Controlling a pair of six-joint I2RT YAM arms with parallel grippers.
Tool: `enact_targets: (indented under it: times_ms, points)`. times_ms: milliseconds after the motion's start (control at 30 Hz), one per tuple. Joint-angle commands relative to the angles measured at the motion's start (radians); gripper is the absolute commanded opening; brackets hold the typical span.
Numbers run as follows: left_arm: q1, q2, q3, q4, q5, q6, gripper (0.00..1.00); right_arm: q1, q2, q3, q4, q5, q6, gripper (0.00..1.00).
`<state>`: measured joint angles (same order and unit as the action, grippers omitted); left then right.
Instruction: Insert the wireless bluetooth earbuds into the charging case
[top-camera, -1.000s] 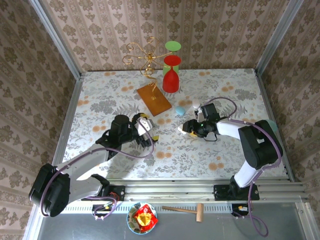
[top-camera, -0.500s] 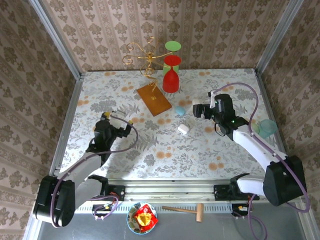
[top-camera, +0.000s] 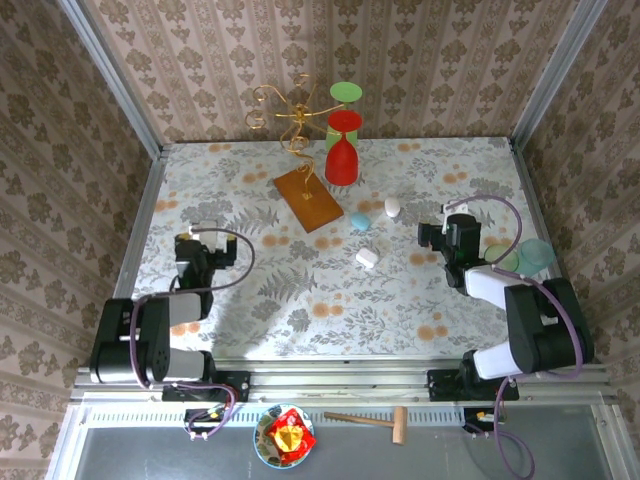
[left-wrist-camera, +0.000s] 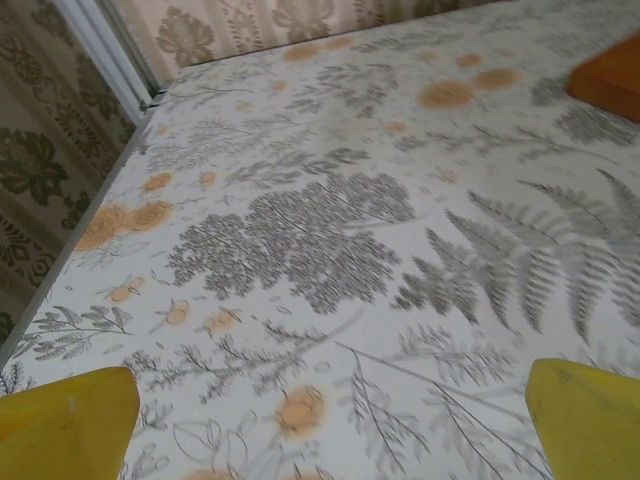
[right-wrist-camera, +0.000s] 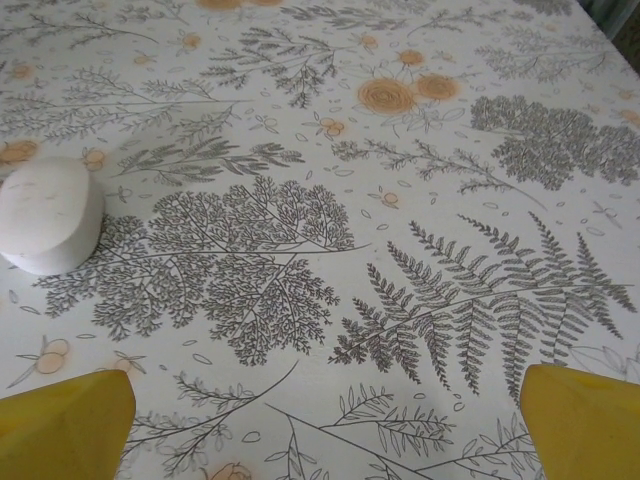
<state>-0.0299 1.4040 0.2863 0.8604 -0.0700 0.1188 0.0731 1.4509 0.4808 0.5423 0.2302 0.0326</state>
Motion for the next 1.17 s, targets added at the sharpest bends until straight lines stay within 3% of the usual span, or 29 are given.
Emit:
enact_targets:
  times_ms: [0,33,100,233,1133]
  points:
    - [0.023,0.122,0.043,0.144,0.047,-0.072,1.0,-0.03,0.053,-0.028,0.219,-0.071,0.01,1.0]
    - [0.024,0.169,0.047,0.205,0.052,-0.066,1.0,-0.041,0.045,-0.031,0.206,-0.097,0.011,1.0]
    - [0.024,0.125,0.084,0.055,0.035,-0.086,1.0,-0.056,0.053,-0.043,0.234,-0.126,0.02,1.0]
    - [0.016,0.151,0.098,0.067,0.006,-0.076,1.0,-0.076,0.077,-0.072,0.309,-0.187,0.021,1.0]
    - [0.005,0.15,0.105,0.055,0.023,-0.055,1.0,-0.073,0.076,-0.081,0.323,-0.183,0.016,1.0]
